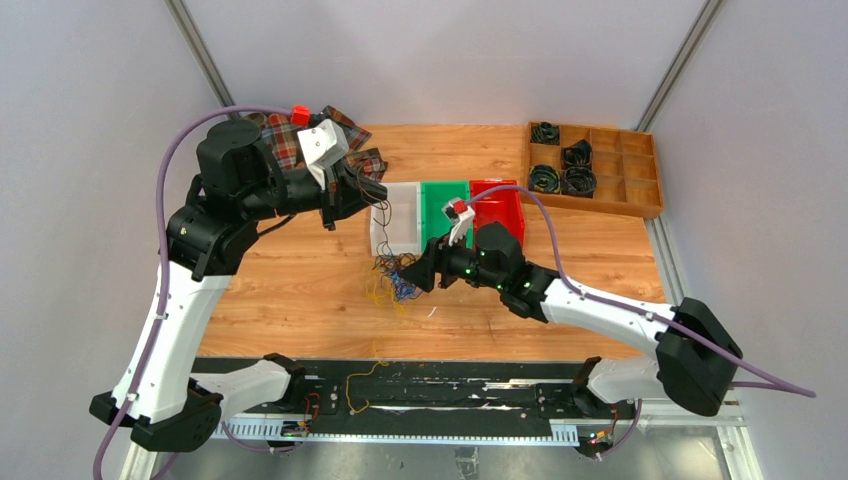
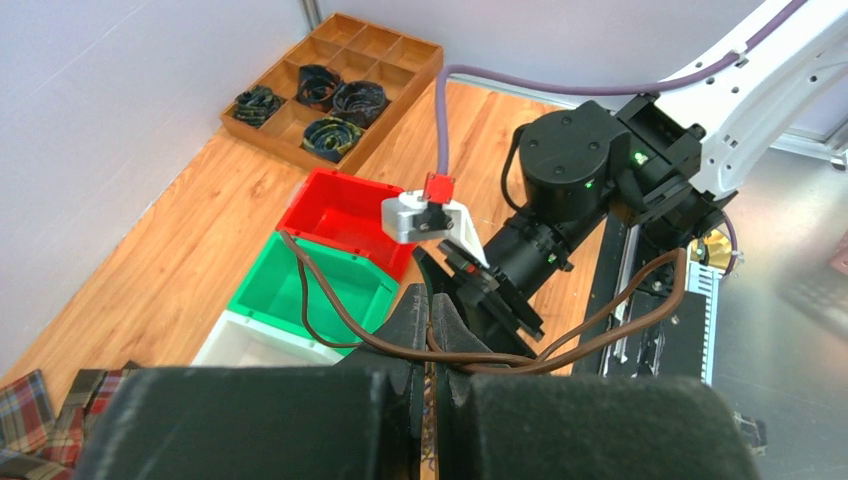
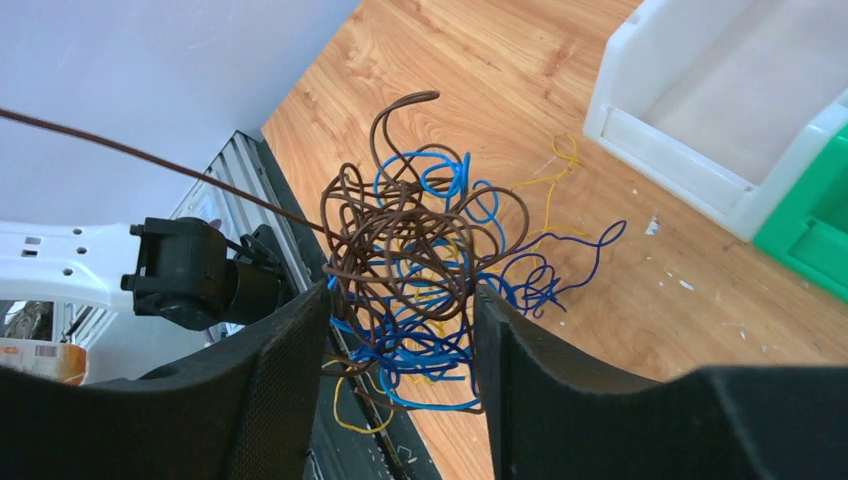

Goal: Untangle the cables
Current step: Untie the cable.

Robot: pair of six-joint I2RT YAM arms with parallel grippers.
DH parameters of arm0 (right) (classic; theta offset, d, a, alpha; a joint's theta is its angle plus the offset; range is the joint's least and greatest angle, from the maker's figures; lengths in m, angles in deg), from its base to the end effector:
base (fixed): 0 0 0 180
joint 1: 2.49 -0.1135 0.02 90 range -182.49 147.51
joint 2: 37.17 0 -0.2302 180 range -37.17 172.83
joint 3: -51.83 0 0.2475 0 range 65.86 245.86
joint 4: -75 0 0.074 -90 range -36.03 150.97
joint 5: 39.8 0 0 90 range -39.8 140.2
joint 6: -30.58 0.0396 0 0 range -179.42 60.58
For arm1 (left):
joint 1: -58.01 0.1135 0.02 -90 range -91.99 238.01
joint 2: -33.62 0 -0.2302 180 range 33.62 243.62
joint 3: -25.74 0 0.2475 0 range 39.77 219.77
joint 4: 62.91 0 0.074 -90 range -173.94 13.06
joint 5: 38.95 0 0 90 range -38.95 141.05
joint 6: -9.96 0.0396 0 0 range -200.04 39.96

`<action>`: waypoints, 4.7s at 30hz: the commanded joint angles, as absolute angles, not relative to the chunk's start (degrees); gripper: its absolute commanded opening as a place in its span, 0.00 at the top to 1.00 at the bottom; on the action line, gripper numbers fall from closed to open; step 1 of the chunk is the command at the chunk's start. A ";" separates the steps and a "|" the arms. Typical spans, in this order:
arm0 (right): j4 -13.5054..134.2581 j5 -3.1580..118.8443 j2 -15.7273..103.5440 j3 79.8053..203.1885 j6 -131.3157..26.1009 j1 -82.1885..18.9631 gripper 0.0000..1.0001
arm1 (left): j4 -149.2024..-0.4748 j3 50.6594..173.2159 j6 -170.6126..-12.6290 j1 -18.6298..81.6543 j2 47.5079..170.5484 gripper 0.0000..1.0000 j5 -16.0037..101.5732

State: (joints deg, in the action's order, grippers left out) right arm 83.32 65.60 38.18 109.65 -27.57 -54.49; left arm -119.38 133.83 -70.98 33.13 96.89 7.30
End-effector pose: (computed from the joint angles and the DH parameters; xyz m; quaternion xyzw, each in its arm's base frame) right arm 0.1817 0.2496 0.2437 -0.2175 0.7279 0.5050 0.4096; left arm 0.1631 -0.1058 0.4728 0.4351 0.6194 -0.3668 0.5409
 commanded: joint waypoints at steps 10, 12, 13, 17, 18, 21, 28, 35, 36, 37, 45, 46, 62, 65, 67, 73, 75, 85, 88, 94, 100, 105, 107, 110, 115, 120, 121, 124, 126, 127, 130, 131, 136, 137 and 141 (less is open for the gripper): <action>85.37 62.37 42.34 112.57 -27.02 -55.59 0.99 | -118.28 134.79 -71.11 32.70 95.87 0.99 6.64; 84.73 60.05 41.22 111.05 -26.91 -55.55 0.99 | -118.40 135.23 -71.00 32.70 95.89 0.99 6.73; 84.64 59.01 40.70 110.22 -27.06 -55.49 0.99 | -118.37 135.48 -71.06 32.69 95.92 0.99 6.82; 86.79 58.42 38.61 107.09 -26.93 -55.45 0.99 | -118.41 136.01 -70.98 32.70 96.12 0.99 6.77; 87.29 59.53 38.17 106.85 -27.15 -55.47 0.92 | -118.38 135.93 -71.01 32.70 96.23 0.99 6.71; 86.94 61.07 36.17 106.57 -28.30 -55.80 0.65 | -118.42 135.90 -71.32 32.70 96.48 0.99 6.66; 87.15 62.49 34.50 106.92 -30.05 -56.01 0.53 | -118.33 137.15 -72.38 32.61 97.07 0.99 6.11; 89.71 70.22 38.36 109.61 -28.71 -56.38 0.54 | -118.31 137.94 -72.63 32.50 97.17 0.99 5.85; 90.12 70.89 38.67 109.67 -28.57 -56.51 0.54 | -118.29 137.94 -72.52 32.50 97.24 0.99 5.88; 90.37 71.43 38.87 109.70 -28.45 -56.60 0.54 | -118.30 138.01 -72.49 32.48 97.19 0.99 5.88; 92.04 71.55 40.07 110.81 -27.38 -57.62 0.54 | -118.24 137.90 -72.57 32.43 97.18 0.99 5.60; 92.07 71.56 40.53 111.25 -27.22 -57.81 0.55 | -118.21 137.86 -72.64 32.31 97.23 0.99 5.51; 89.68 60.44 44.08 112.77 -27.32 -60.36 1.00 | -118.11 138.90 -72.63 32.04 96.93 0.99 5.66; 88.13 53.89 41.12 109.74 -27.55 -60.17 0.99 | -118.14 140.06 -71.72 32.08 96.57 0.99 6.37; 87.36 49.44 39.38 107.15 -27.43 -59.47 0.99 | -118.14 141.01 -70.68 32.08 96.34 0.99 7.01; 86.27 43.50 34.72 98.71 -25.60 -55.04 0.99 | -118.13 145.07 -67.42 32.03 96.99 1.00 9.83; 85.69 42.38 33.48 96.65 -25.53 -54.07 0.99 | -118.16 146.83 -66.58 32.05 97.80 0.99 10.86; 82.10 37.55 30.65 90.24 -25.38 -52.26 0.99 | -117.94 155.10 -63.18 32.08 102.89 0.99 18.52; 78.31 35.97 28.16 92.06 -27.92 -52.24 0.99 | -117.87 153.89 -63.49 32.08 102.90 0.99 18.40; 70.59 32.28 26.49 93.88 -27.72 -48.41 1.00 | -108.16 152.48 -61.92 32.02 101.08 0.99 29.67; 68.30 30.51 28.71 91.00 -23.52 -48.03 0.99 | -98.29 154.16 -54.17 32.07 101.64 0.99 44.94; 62.24 27.27 29.96 91.37 -21.92 -48.10 0.99 | -92.18 153.41 -51.87 32.05 101.44 0.99 52.02; 58.97 25.75 30.27 92.08 -21.29 -48.04 0.99 | -88.06 152.27 -50.90 32.03 101.08 0.99 55.47; 57.13 25.14 30.16 91.83 -20.60 -48.06 0.99 | -83.10 151.79 -49.17 32.05 100.81 0.99 59.38; 54.72 24.02 31.10 91.92 -19.37 -48.02 0.99 | -80.49 152.72 -48.96 32.08 100.98 0.99 60.40; 53.88 27.73 32.24 93.42 -20.81 -48.05 0.99 | -84.33 150.01 -53.36 32.04 99.50 0.99 56.00; 54.65 28.89 31.69 93.72 -21.89 -48.05 1.00 | -85.61 149.57 -54.33 32.06 99.23 0.99 54.75; 55.65 30.90 28.04 95.27 -25.28 -48.10 0.97 | -87.91 146.23 -57.84 32.04 97.36 0.99 48.93; 55.54 31.21 25.27 96.73 -27.85 -48.13 0.86 | -88.84 143.89 -60.09 32.06 96.04 0.99 44.49; 55.88 32.11 23.77 97.54 -29.21 -48.14 0.77 | -89.88 143.26 -60.97 32.08 95.63 0.99 41.69; 59.47 36.98 20.12 100.00 -34.34 -48.15 0.57 | -92.54 141.21 -64.92 32.08 94.66 0.99 36.18; 60.90 39.41 19.45 100.88 -36.35 -48.14 0.54 | -93.04 140.46 -65.69 32.03 94.36 0.99 34.55; 72.56 54.90 18.24 103.01 -43.12 -48.46 0.31 | -94.18 136.38 -71.47 32.08 93.01 0.99 28.31; 74.56 56.88 18.39 103.70 -43.43 -48.92 0.30 | -94.02 135.71 -72.66 32.08 92.87 0.99 27.45; 79.97 61.38 20.69 107.47 -45.64 -52.38 0.30 | -92.86 133.31 -77.06 32.05 92.46 0.99 25.87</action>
